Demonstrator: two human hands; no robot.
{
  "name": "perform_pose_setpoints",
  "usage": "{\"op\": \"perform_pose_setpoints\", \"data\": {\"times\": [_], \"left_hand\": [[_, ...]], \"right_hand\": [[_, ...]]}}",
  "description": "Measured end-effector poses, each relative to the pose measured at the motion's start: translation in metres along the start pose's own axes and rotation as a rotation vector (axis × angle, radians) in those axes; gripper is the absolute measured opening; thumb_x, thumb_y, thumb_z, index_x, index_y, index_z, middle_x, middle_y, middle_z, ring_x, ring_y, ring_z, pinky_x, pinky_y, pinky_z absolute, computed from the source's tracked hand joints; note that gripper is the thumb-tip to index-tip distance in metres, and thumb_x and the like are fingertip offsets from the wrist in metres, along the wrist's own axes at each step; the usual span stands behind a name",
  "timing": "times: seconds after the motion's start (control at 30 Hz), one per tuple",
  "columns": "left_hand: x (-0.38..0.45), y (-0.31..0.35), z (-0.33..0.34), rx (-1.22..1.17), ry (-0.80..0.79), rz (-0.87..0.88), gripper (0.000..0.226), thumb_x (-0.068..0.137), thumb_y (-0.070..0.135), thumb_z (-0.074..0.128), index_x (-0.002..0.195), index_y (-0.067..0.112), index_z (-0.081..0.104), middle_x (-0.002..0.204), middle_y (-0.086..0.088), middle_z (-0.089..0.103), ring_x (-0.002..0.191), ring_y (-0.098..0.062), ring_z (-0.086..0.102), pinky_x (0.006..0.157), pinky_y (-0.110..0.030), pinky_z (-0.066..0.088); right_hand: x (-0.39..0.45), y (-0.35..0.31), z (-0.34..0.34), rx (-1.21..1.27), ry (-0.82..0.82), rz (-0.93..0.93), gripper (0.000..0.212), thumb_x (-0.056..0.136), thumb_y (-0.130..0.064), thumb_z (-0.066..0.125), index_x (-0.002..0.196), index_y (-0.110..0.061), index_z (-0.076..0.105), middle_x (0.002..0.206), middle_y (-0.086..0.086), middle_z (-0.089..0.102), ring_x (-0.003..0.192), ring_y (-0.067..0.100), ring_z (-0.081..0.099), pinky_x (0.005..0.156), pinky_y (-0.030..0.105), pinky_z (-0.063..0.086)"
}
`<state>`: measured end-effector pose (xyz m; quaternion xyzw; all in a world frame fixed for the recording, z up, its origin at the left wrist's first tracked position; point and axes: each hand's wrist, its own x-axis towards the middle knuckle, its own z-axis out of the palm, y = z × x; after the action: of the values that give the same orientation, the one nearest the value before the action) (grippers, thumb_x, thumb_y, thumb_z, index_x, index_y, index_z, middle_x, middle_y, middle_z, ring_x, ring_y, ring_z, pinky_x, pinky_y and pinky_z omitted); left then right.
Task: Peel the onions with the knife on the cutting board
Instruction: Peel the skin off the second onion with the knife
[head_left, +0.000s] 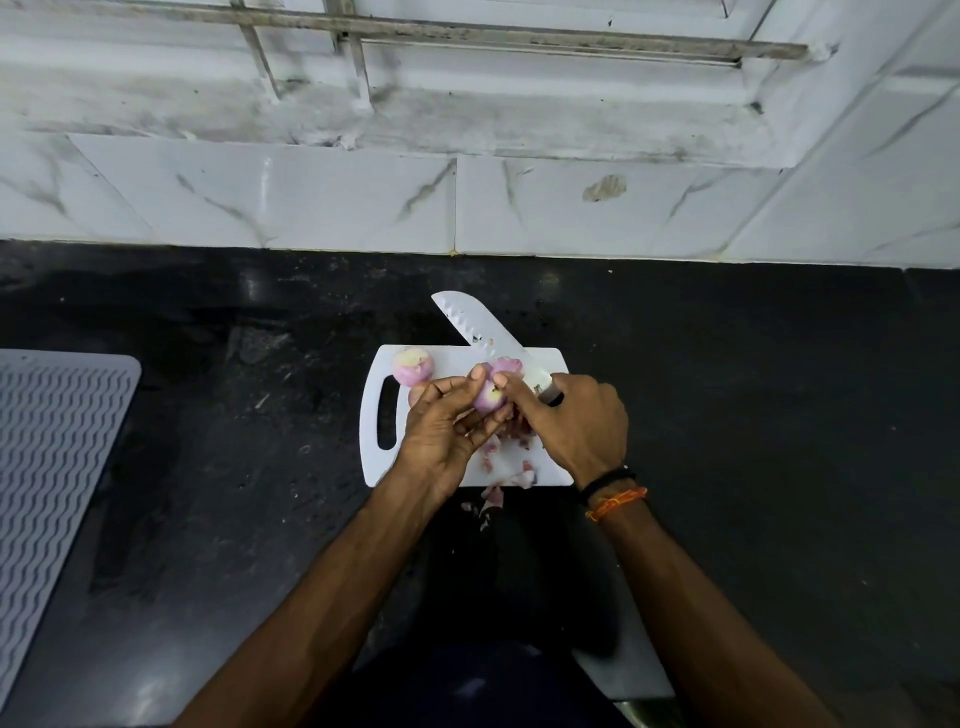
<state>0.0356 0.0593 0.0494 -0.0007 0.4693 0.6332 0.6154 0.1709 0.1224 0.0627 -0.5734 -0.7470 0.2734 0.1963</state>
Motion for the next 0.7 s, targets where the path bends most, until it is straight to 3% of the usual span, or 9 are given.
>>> {"op": "perform_pose_setpoints", "data": {"times": [0.17, 0.27, 0.37, 0.43, 0.53, 0.6, 0.7], "left_hand": [[-0.004, 0.002, -0.003, -0.023, -0.050, 0.015, 0.017, 0.091, 0.024, 0.069, 0.096, 0.009, 0.074, 0.106, -0.020, 0.072, 0.101, -0.032, 0.071, 0.096, -0.048, 0.055], [-0.004, 0.001, -0.008, -0.125, -0.140, -0.007, 0.015, 0.091, 0.013, 0.064, 0.098, 0.004, 0.074, 0.117, -0.025, 0.068, 0.112, -0.039, 0.066, 0.099, -0.051, 0.053], [-0.004, -0.002, -0.011, -0.167, -0.239, -0.033, 0.020, 0.090, 0.004, 0.059, 0.097, 0.006, 0.077, 0.115, -0.021, 0.070, 0.112, -0.036, 0.065, 0.100, -0.048, 0.053], [-0.004, -0.002, -0.011, -0.176, -0.301, -0.048, 0.020, 0.083, 0.005, 0.069, 0.101, 0.008, 0.076, 0.116, -0.018, 0.070, 0.108, -0.033, 0.067, 0.097, -0.045, 0.055], [-0.003, -0.003, -0.012, -0.141, -0.348, -0.059, 0.055, 0.059, 0.015, 0.094, 0.107, 0.009, 0.071, 0.111, -0.015, 0.071, 0.101, -0.029, 0.070, 0.086, -0.039, 0.059], [-0.001, -0.003, -0.013, -0.112, -0.350, -0.047, 0.069, 0.052, 0.020, 0.099, 0.111, 0.008, 0.064, 0.108, -0.014, 0.071, 0.100, -0.027, 0.070, 0.084, -0.037, 0.060], [-0.001, -0.002, -0.012, -0.098, -0.354, -0.024, 0.072, 0.052, 0.022, 0.099, 0.111, 0.008, 0.060, 0.105, -0.013, 0.073, 0.097, -0.026, 0.071, 0.083, -0.037, 0.060]], "right_hand": [[0.004, 0.006, 0.004, 0.055, 0.018, -0.013, 0.069, 0.081, -0.077, 0.057, 0.042, -0.022, 0.043, 0.039, -0.006, 0.046, 0.042, 0.010, 0.049, 0.048, 0.025, 0.031], [0.008, 0.009, 0.002, 0.124, 0.014, -0.010, 0.069, 0.082, -0.071, 0.062, 0.041, -0.020, 0.040, 0.037, -0.003, 0.044, 0.039, 0.012, 0.044, 0.046, 0.026, 0.032], [0.010, 0.010, -0.002, 0.179, -0.036, -0.040, 0.065, 0.083, -0.066, 0.064, 0.042, -0.023, 0.040, 0.036, -0.009, 0.042, 0.039, 0.010, 0.043, 0.045, 0.021, 0.030], [0.012, 0.010, -0.002, 0.212, -0.073, -0.048, 0.062, 0.084, -0.064, 0.065, 0.043, -0.021, 0.044, 0.037, -0.010, 0.044, 0.039, 0.009, 0.043, 0.045, 0.018, 0.030], [0.012, 0.012, -0.001, 0.214, -0.072, -0.074, 0.060, 0.084, -0.064, 0.064, 0.046, -0.019, 0.049, 0.039, -0.008, 0.046, 0.040, 0.008, 0.045, 0.046, 0.018, 0.032], [0.010, 0.013, -0.001, 0.185, -0.068, -0.105, 0.055, 0.084, -0.062, 0.066, 0.047, -0.025, 0.049, 0.039, -0.011, 0.048, 0.041, 0.007, 0.049, 0.046, 0.015, 0.033], [0.009, 0.013, 0.000, 0.146, -0.049, -0.148, 0.053, 0.083, -0.061, 0.069, 0.048, -0.028, 0.047, 0.039, -0.012, 0.048, 0.045, 0.006, 0.051, 0.047, 0.015, 0.035]]}}
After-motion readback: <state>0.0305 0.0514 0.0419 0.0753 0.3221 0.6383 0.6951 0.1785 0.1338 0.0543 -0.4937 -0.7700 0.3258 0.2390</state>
